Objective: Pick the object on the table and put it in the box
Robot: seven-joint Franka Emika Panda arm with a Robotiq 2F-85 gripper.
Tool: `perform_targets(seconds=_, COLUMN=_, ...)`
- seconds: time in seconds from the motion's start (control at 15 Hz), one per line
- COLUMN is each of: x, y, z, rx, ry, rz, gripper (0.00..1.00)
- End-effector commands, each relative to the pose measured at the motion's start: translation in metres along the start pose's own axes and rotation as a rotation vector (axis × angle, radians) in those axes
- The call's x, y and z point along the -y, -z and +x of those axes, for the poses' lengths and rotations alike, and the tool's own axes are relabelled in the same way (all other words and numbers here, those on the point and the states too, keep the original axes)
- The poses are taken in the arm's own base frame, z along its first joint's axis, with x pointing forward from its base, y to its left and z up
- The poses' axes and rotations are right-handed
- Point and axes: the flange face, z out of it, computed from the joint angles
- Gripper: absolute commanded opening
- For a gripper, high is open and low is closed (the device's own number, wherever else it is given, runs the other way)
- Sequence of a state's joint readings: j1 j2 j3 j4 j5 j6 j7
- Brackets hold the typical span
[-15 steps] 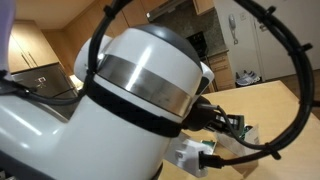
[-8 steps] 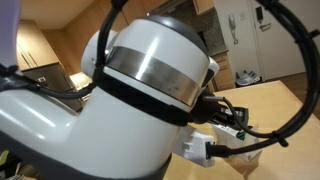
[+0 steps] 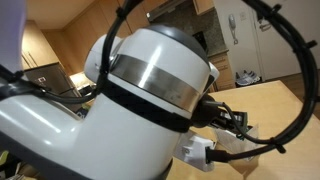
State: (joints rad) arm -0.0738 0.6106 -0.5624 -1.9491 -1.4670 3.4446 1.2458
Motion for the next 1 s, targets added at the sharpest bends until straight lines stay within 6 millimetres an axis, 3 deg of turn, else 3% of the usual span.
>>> perform_targets(seconds=0.0, x=0.002, y=-0.007, z=-0.003, rx=0.002, ry=0.003, rz=0.028, gripper=0.00)
perform_targets(seconds=0.47, x=0.008, y=-0.021, z=-0.013, rx=0.029, ry=0.008, rz=0.024, gripper=0.00)
perform_targets(seconds=0.93, x=0.006, y=-0.023, z=-0.006, rx=0.017, ry=0.013, rz=0.002, gripper=0.00)
